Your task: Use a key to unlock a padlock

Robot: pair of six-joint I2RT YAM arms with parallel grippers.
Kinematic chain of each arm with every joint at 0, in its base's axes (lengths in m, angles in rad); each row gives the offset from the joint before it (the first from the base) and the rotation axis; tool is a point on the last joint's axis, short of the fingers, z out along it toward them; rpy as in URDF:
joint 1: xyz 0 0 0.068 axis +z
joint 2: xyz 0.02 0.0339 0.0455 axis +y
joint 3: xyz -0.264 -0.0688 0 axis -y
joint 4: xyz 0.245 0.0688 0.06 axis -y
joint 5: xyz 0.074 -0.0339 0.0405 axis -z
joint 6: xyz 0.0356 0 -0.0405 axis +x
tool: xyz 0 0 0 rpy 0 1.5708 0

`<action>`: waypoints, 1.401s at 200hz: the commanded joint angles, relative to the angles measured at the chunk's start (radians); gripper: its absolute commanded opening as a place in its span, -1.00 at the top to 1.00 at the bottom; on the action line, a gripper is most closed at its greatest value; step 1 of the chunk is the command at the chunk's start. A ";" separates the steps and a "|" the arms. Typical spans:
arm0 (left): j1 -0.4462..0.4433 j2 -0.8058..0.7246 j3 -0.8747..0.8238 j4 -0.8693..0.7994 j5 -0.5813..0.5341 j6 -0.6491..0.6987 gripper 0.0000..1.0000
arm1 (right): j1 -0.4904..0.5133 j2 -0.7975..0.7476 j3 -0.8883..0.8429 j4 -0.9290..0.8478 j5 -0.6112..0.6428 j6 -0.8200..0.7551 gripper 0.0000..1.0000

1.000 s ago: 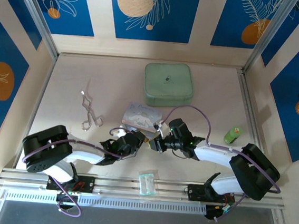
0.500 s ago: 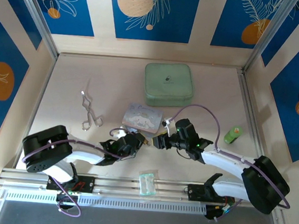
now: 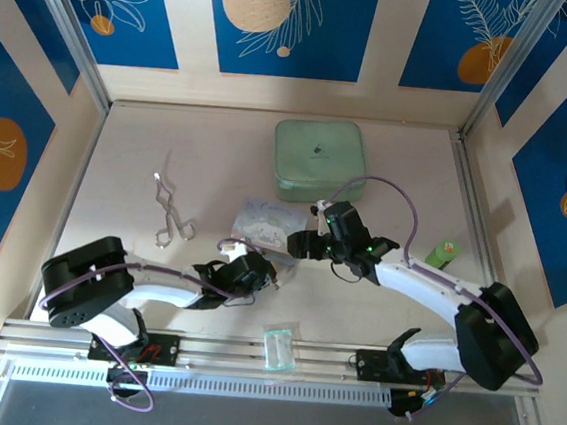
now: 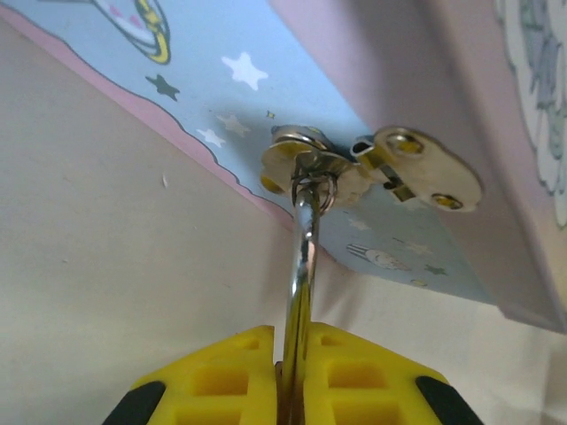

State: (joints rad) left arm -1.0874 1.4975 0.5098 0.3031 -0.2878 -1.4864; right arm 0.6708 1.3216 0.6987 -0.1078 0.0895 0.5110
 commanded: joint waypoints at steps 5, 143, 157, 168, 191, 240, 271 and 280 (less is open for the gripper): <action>0.013 -0.034 0.012 -0.161 0.032 0.113 1.00 | -0.004 0.078 0.062 -0.066 -0.040 0.039 -0.36; 0.010 0.091 0.249 -0.654 -0.066 0.420 0.74 | -0.027 0.191 0.092 -0.075 -0.070 0.063 -0.31; -0.005 0.106 0.289 -0.722 -0.105 0.435 0.69 | -0.031 0.197 0.091 -0.075 -0.075 0.063 -0.31; -0.013 0.121 0.315 -0.766 -0.121 0.436 0.69 | -0.033 0.201 0.091 -0.074 -0.077 0.064 -0.31; -0.020 0.133 0.323 -0.776 -0.124 0.440 0.58 | -0.040 0.208 0.086 -0.066 -0.085 0.068 -0.31; -0.048 0.145 0.362 -0.822 -0.162 0.442 0.45 | -0.051 0.220 0.075 -0.051 -0.097 0.067 -0.31; -0.074 0.172 0.409 -0.899 -0.213 0.437 0.45 | -0.063 0.219 0.051 -0.028 -0.118 0.082 -0.31; -0.086 0.185 0.434 -0.946 -0.245 0.436 0.44 | -0.066 0.217 0.046 -0.019 -0.123 0.087 -0.30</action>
State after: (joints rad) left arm -1.1446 1.6432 0.8803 -0.5003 -0.4400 -1.0531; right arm 0.6167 1.5093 0.7856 -0.0971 -0.0353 0.5816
